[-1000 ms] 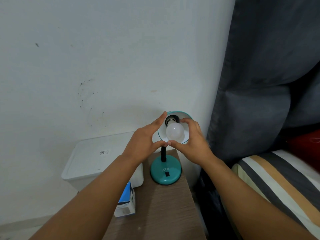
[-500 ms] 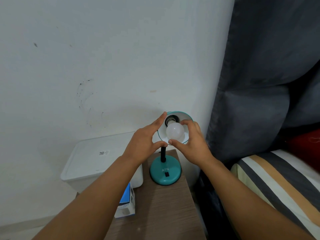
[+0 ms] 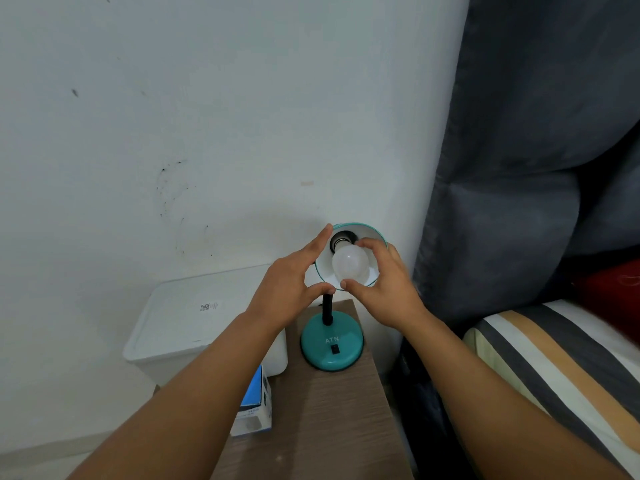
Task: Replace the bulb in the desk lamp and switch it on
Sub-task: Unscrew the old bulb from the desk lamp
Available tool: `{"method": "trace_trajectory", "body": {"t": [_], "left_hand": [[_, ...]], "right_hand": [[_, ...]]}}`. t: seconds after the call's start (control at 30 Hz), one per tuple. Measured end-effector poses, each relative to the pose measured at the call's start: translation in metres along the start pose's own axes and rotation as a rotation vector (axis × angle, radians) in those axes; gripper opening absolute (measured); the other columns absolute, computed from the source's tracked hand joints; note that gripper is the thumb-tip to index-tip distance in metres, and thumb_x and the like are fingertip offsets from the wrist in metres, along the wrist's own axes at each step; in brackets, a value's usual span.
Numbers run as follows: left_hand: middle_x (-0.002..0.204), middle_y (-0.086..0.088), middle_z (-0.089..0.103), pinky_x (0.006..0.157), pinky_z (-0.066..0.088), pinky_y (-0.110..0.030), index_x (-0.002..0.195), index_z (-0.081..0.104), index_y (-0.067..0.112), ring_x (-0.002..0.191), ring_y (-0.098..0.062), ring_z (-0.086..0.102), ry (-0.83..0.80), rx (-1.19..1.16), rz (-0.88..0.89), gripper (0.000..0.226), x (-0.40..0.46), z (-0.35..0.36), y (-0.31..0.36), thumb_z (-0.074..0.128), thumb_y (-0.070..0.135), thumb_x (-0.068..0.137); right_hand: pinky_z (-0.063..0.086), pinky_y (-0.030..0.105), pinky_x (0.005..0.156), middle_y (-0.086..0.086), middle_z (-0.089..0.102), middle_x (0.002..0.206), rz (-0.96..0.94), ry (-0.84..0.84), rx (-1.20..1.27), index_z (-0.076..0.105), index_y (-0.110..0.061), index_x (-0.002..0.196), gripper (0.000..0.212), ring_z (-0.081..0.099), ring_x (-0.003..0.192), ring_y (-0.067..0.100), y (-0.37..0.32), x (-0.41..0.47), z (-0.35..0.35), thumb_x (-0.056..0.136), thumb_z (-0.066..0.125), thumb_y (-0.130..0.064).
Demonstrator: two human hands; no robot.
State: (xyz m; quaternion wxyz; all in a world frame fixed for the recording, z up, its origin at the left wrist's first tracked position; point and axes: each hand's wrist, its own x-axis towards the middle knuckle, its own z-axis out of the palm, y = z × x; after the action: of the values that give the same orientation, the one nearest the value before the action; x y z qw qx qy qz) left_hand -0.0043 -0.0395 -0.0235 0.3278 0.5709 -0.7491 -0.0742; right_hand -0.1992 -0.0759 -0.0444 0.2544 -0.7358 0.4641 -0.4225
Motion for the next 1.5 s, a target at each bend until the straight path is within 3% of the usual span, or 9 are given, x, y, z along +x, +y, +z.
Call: {"method": "trace_trajectory", "body": {"t": [0.23, 0.33, 0.47, 0.67, 0.87, 1.1, 1.27, 1.4, 1.5], "left_hand": [[0.147, 0.008, 0.053, 0.099, 0.032, -0.004, 0.15, 0.009, 0.056, 0.129, -0.009, 0.052, -0.003, -0.012, -0.011, 0.1, -0.0004, 0.0004, 0.0032, 0.08, 0.038, 0.081], [0.143, 0.004, 0.056, 0.089, 0.028, 0.005, 0.149, 0.008, 0.055, 0.123, -0.011, 0.054, -0.005, 0.009, -0.014, 0.105, -0.0006, -0.0002, 0.0026, 0.083, 0.032, 0.079], [0.143, 0.005, 0.056, 0.093, 0.032, -0.002, 0.148, 0.007, 0.056, 0.122, -0.012, 0.056, -0.01, 0.016, -0.016, 0.107, -0.0011, -0.0003, 0.0035, 0.084, 0.031, 0.078], [0.145, 0.006, 0.054, 0.097, 0.032, -0.005, 0.148, 0.008, 0.057, 0.126, -0.011, 0.053, -0.004, -0.001, -0.017, 0.101, -0.0008, 0.0, 0.0051, 0.08, 0.035, 0.082], [0.14, 0.005, 0.058, 0.094, 0.037, -0.011, 0.149, 0.007, 0.058, 0.117, -0.012, 0.059, -0.012, 0.012, -0.02, 0.107, -0.0008, -0.0015, 0.0032, 0.083, 0.031, 0.08], [0.139, 0.006, 0.059, 0.092, 0.039, -0.012, 0.15, 0.007, 0.057, 0.107, -0.01, 0.061, -0.013, 0.021, -0.013, 0.104, -0.0002, 0.0006, 0.0042, 0.081, 0.034, 0.082], [0.139, 0.008, 0.058, 0.09, 0.034, -0.004, 0.148, 0.005, 0.059, 0.109, -0.012, 0.061, -0.017, 0.019, -0.027, 0.107, -0.0006, 0.0001, 0.0022, 0.083, 0.031, 0.08], [0.141, 0.008, 0.057, 0.093, 0.035, -0.008, 0.149, 0.007, 0.058, 0.117, -0.011, 0.058, -0.014, 0.006, -0.028, 0.103, -0.0006, -0.0001, 0.0038, 0.081, 0.035, 0.081], [0.14, 0.007, 0.058, 0.095, 0.038, -0.014, 0.149, 0.007, 0.058, 0.117, -0.012, 0.059, -0.007, 0.01, -0.019, 0.102, -0.0006, 0.0004, 0.0047, 0.08, 0.037, 0.082]], "right_hand": [[0.037, 0.027, 0.094, -0.011, 0.041, 0.135, 0.054, 0.018, 0.001, 0.04, -0.034, 0.133, 0.079, 0.04, 0.12, 0.007, -0.0035, -0.0006, 0.0022, 0.068, 0.083, -0.049], [0.041, 0.029, 0.096, -0.008, 0.042, 0.132, 0.018, 0.009, 0.019, 0.045, -0.036, 0.13, 0.065, 0.041, 0.117, 0.007, -0.0034, -0.0018, 0.0001, 0.076, 0.08, -0.035], [0.039, 0.031, 0.105, -0.007, 0.039, 0.142, -0.013, -0.002, 0.034, 0.04, -0.038, 0.139, 0.073, 0.041, 0.127, 0.011, -0.0053, -0.0029, -0.0025, 0.078, 0.076, -0.023], [0.039, 0.029, 0.096, -0.009, 0.042, 0.135, 0.045, 0.044, -0.027, 0.042, -0.033, 0.131, 0.074, 0.042, 0.123, 0.012, -0.0034, -0.0026, 0.0031, 0.071, 0.082, -0.048], [0.042, 0.041, 0.108, -0.005, 0.038, 0.141, 0.029, 0.001, 0.029, 0.045, -0.043, 0.136, 0.068, 0.041, 0.13, 0.02, -0.0084, -0.0025, -0.0025, 0.077, 0.076, -0.026], [0.041, 0.035, 0.101, -0.007, 0.04, 0.137, 0.062, 0.016, -0.029, 0.044, -0.035, 0.134, 0.07, 0.041, 0.127, 0.016, -0.005, -0.0034, -0.0001, 0.074, 0.079, -0.047], [0.041, 0.043, 0.109, -0.005, 0.035, 0.144, 0.026, -0.03, 0.045, 0.043, -0.045, 0.137, 0.069, 0.039, 0.132, 0.019, -0.004, -0.0046, -0.0029, 0.079, 0.075, -0.027], [0.036, 0.032, 0.105, -0.011, 0.033, 0.146, 0.036, -0.031, 0.046, 0.033, -0.04, 0.142, 0.083, 0.034, 0.131, 0.009, -0.0058, -0.0041, -0.0031, 0.074, 0.081, -0.039], [0.039, 0.031, 0.101, -0.011, 0.04, 0.137, 0.05, 0.013, 0.035, 0.042, -0.035, 0.131, 0.072, 0.04, 0.124, 0.009, -0.0062, -0.004, -0.0009, 0.073, 0.082, -0.043]]}}
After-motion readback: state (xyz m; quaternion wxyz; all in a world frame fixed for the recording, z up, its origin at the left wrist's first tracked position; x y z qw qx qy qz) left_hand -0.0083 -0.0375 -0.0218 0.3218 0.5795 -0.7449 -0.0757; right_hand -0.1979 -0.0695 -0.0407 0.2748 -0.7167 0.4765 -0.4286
